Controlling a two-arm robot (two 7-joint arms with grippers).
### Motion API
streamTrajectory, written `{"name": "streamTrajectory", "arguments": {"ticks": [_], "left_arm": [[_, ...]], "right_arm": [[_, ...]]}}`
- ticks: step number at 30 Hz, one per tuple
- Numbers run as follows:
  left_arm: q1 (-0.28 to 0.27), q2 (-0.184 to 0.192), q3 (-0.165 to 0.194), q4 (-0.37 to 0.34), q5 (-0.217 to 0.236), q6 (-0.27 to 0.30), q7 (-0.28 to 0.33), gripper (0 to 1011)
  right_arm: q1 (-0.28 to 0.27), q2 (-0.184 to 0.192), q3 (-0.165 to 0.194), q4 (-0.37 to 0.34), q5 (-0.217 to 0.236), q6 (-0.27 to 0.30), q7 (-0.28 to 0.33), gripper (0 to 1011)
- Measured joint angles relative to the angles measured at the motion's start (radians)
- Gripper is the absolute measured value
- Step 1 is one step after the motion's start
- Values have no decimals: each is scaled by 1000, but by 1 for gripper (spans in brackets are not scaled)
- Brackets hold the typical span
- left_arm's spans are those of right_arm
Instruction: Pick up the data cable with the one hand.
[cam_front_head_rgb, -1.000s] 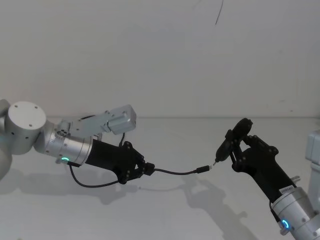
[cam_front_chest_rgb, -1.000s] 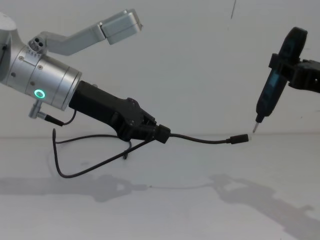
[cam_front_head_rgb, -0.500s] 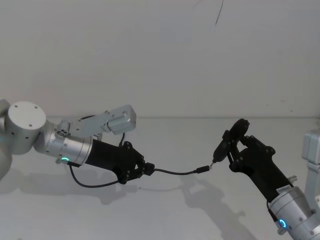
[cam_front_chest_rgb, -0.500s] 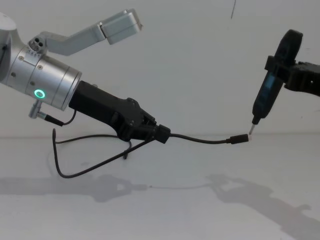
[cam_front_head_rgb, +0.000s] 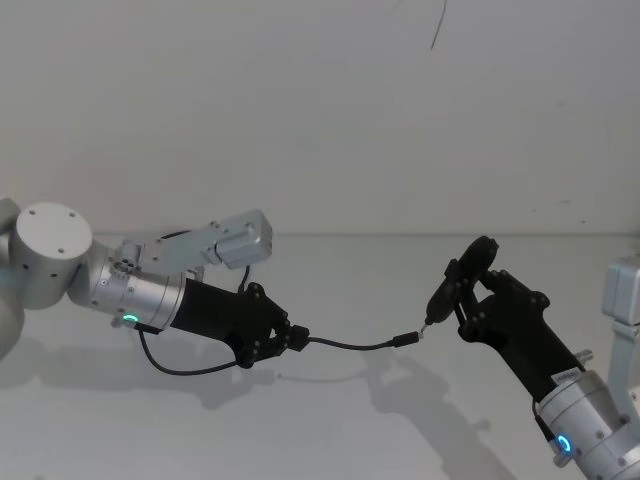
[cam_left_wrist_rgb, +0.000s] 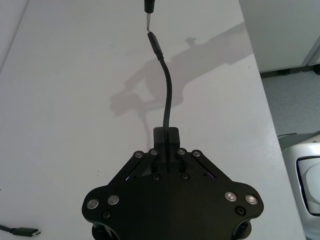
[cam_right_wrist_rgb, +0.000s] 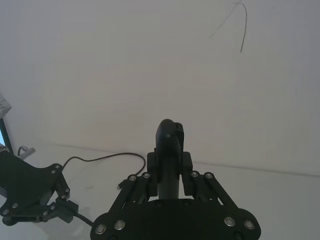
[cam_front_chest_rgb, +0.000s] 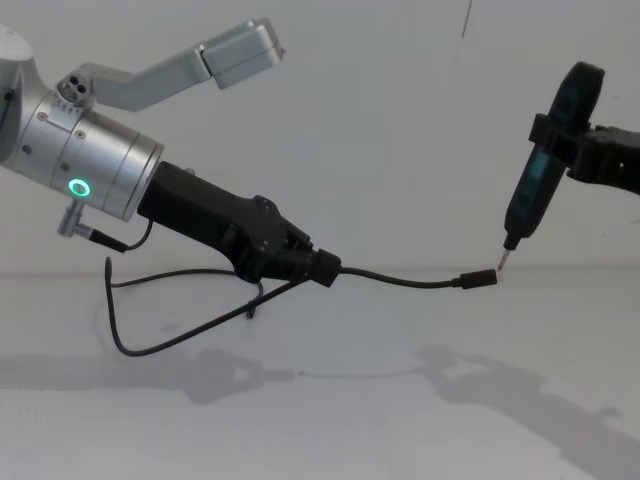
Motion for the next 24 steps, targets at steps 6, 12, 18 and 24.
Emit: {"name": "streamTrajectory", "arguments": {"ticks": [6, 12, 18, 24], "left_arm": [[0, 0, 0, 0, 0, 0, 0, 36], [0, 0, 0, 0, 0, 0, 0, 36], [0, 0, 0, 0, 0, 0, 0, 37], [0, 0, 0, 0, 0, 0, 0, 36]], "right_arm": [[3, -1, 1, 3, -1, 4, -4, 263], [4, -2, 2, 5, -2, 6, -6, 263], [5, -2, 2, 5, -2, 7, -8, 263], [5, -3, 3, 6, -3, 7, -8, 263]]}}
